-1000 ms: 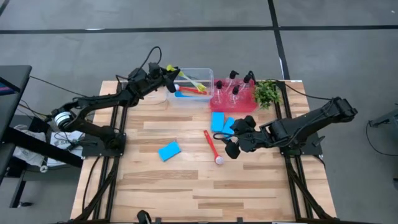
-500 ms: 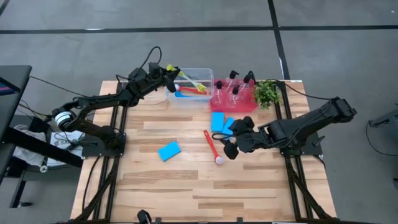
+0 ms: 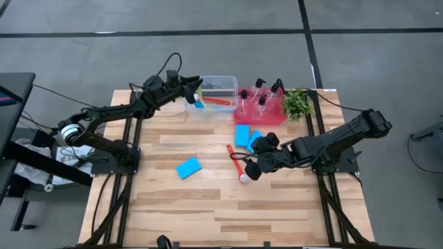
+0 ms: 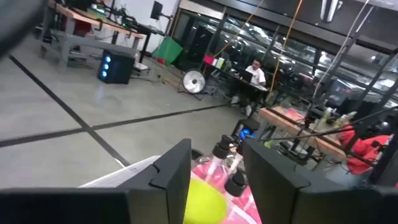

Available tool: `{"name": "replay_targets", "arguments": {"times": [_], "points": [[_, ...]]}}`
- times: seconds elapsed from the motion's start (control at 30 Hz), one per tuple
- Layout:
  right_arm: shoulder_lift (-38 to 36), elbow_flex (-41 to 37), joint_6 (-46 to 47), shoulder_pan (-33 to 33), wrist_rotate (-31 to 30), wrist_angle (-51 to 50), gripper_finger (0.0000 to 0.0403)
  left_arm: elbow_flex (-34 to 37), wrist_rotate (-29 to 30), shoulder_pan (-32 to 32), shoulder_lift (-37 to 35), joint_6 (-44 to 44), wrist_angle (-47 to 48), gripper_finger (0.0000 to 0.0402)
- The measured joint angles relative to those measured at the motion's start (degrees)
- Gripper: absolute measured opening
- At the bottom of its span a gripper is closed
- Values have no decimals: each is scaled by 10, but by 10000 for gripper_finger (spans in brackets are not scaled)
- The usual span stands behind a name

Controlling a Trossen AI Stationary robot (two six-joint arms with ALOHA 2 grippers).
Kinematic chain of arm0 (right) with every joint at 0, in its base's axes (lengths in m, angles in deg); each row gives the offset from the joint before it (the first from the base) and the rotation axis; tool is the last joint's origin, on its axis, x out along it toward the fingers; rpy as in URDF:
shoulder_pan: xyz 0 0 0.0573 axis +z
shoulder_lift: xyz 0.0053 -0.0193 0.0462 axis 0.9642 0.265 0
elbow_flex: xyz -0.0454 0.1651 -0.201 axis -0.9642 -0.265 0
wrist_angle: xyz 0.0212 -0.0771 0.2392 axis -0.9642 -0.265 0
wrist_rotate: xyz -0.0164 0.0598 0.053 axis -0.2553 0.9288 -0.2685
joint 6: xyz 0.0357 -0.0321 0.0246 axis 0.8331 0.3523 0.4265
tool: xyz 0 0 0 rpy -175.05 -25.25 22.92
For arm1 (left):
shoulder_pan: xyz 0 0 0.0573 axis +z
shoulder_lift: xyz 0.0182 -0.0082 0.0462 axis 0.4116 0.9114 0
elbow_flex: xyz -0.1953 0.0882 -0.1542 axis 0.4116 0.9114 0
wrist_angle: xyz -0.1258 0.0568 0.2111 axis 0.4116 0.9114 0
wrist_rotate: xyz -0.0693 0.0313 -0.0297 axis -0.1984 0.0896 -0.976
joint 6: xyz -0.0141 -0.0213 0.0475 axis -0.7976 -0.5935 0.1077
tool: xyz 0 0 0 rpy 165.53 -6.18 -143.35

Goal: Pick & Place Kitchen Sink Supplies
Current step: Put the red toilet brush into the white bin

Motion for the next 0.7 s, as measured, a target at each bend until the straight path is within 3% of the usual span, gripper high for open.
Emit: {"name": "replay_targets", "arguments": {"times": [0.3,0.7], "points": [[-1,0,1,0,0,1,335,0,-3,-2,0,-21,1,175],[0,0,1,0,0,1,335,0,-21,-14,0,-27,-3,168]]}}
